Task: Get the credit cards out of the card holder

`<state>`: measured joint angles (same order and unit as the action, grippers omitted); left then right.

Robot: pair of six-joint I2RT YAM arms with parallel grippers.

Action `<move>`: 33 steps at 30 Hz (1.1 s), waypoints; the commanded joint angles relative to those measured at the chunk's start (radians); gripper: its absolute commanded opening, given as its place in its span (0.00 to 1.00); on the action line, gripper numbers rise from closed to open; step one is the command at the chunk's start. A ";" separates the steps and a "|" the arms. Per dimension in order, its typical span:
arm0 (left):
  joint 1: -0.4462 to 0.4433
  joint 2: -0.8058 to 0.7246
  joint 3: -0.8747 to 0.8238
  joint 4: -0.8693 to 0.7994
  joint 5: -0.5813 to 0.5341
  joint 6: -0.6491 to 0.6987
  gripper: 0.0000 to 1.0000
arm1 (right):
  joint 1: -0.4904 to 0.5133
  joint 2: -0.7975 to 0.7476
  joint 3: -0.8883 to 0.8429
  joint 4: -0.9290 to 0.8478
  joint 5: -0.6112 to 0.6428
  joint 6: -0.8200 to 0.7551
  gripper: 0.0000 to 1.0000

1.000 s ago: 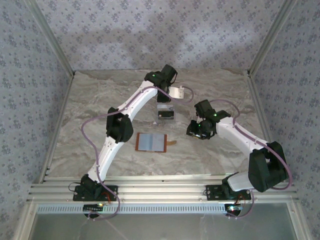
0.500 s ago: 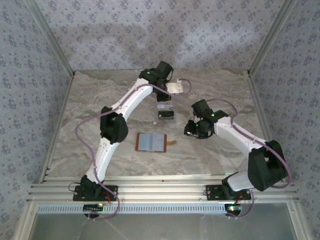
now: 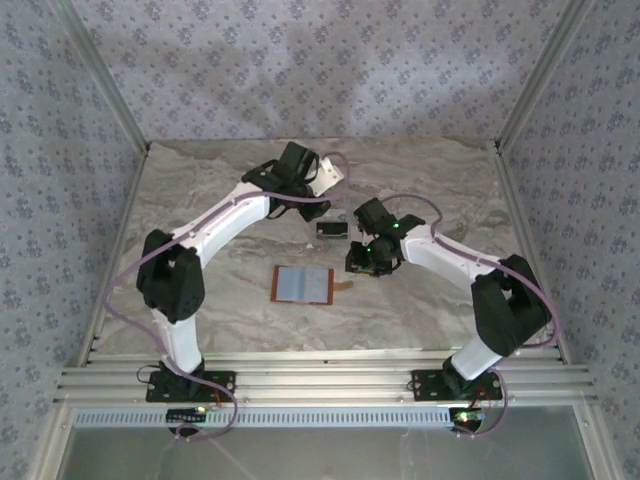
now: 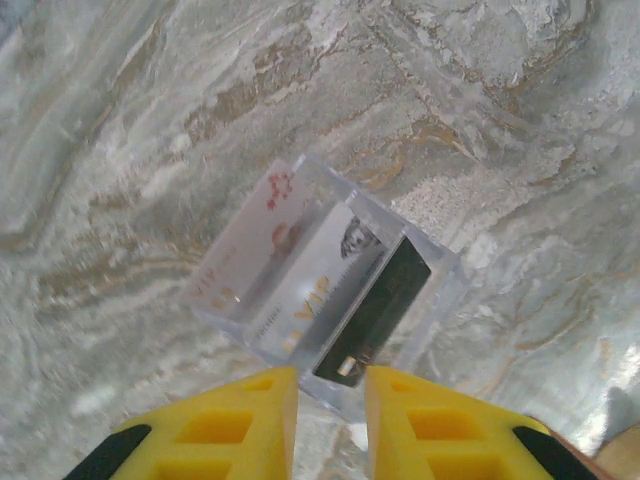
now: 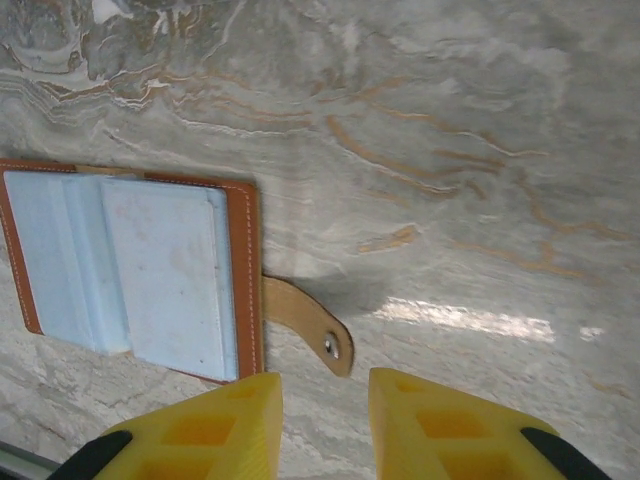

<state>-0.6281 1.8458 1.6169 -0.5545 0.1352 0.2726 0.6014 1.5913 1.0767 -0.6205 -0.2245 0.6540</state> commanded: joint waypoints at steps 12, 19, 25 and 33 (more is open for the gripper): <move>0.051 -0.333 -0.462 0.336 0.038 -0.711 0.25 | 0.064 0.139 0.077 0.012 -0.049 -0.002 0.29; 0.056 -0.368 -0.446 0.210 -0.022 -0.876 0.29 | 0.066 0.171 0.056 0.015 -0.048 -0.010 0.28; 0.050 -0.338 -0.432 0.139 -0.002 -0.929 0.28 | 0.064 0.190 0.036 0.015 -0.037 -0.014 0.28; -0.014 -0.298 -0.447 0.137 -0.009 -0.963 0.27 | 0.062 0.217 0.003 0.061 -0.041 -0.011 0.22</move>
<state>-0.6155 1.5173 1.1461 -0.3943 0.1162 -0.6647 0.6636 1.7905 1.0973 -0.5652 -0.2596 0.6537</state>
